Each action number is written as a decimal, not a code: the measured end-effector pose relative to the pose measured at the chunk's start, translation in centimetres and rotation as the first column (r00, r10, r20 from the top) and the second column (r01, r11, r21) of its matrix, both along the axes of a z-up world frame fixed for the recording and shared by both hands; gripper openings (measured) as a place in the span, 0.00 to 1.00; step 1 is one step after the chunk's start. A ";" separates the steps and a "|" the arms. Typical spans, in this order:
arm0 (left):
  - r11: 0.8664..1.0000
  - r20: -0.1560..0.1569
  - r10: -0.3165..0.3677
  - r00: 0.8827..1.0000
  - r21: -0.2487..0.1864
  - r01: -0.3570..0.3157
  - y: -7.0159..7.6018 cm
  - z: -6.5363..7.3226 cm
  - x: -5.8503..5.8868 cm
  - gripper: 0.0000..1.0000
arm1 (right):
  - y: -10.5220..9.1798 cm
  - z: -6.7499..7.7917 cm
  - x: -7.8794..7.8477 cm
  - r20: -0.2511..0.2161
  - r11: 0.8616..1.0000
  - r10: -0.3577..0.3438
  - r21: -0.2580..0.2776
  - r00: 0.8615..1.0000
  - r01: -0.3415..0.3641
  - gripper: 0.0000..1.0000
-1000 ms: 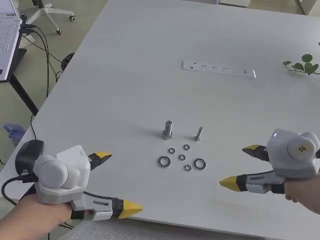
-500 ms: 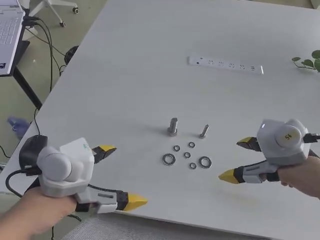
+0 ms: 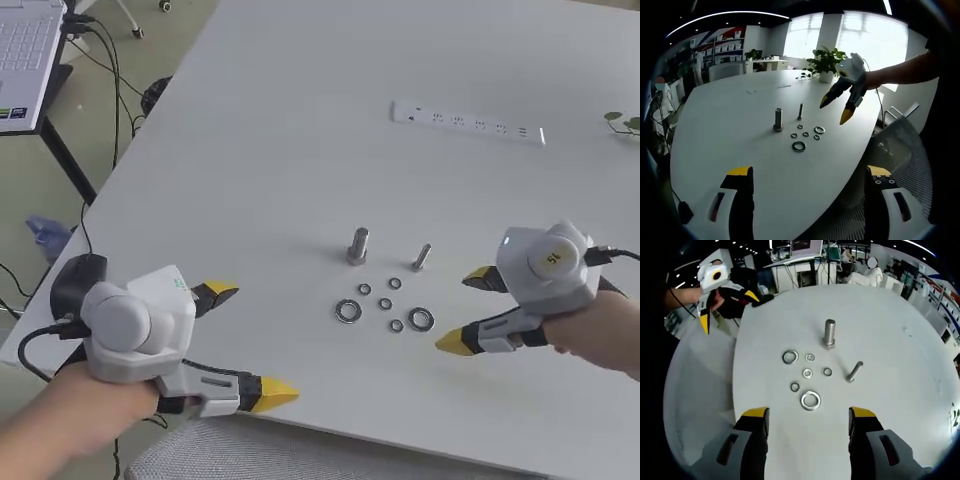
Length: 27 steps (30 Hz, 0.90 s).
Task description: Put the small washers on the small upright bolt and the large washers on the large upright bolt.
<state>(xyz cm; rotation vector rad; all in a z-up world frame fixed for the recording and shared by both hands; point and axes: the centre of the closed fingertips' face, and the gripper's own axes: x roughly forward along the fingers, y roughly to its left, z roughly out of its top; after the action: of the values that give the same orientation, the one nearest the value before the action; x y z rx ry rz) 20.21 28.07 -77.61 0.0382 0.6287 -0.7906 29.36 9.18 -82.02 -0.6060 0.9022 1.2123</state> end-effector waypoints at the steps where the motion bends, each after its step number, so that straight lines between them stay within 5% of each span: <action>1: 1.000 0.002 0.003 1.000 -0.002 -0.003 0.0 0.1 0.0 0.92 | 0.2 0.0 0.0 -0.002 1.000 0.010 -0.002 1.000 -0.010 0.65; 9: 1.000 -0.001 -0.004 1.000 0.008 0.004 0.1 -0.1 -0.1 0.92 | 0.7 -1.0 -0.2 0.007 0.990 0.118 -0.083 0.993 -0.117 0.59; 17: 1.000 0.008 0.003 1.000 0.013 -0.003 0.4 -0.2 0.2 0.90 | 1.2 -2.2 -0.4 -0.008 0.984 0.142 -0.105 0.990 -0.142 0.55; 27: 1.000 0.000 0.022 1.000 0.008 -0.022 0.6 -0.2 0.0 0.89 | 0.9 -4.0 0.0 -0.009 0.953 0.245 -0.183 0.970 -0.242 0.45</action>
<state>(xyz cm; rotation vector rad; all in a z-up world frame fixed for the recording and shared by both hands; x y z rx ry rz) 20.25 28.67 -77.83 0.0385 0.6316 -0.7663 29.34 10.12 -86.05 -0.8938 0.9539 1.3516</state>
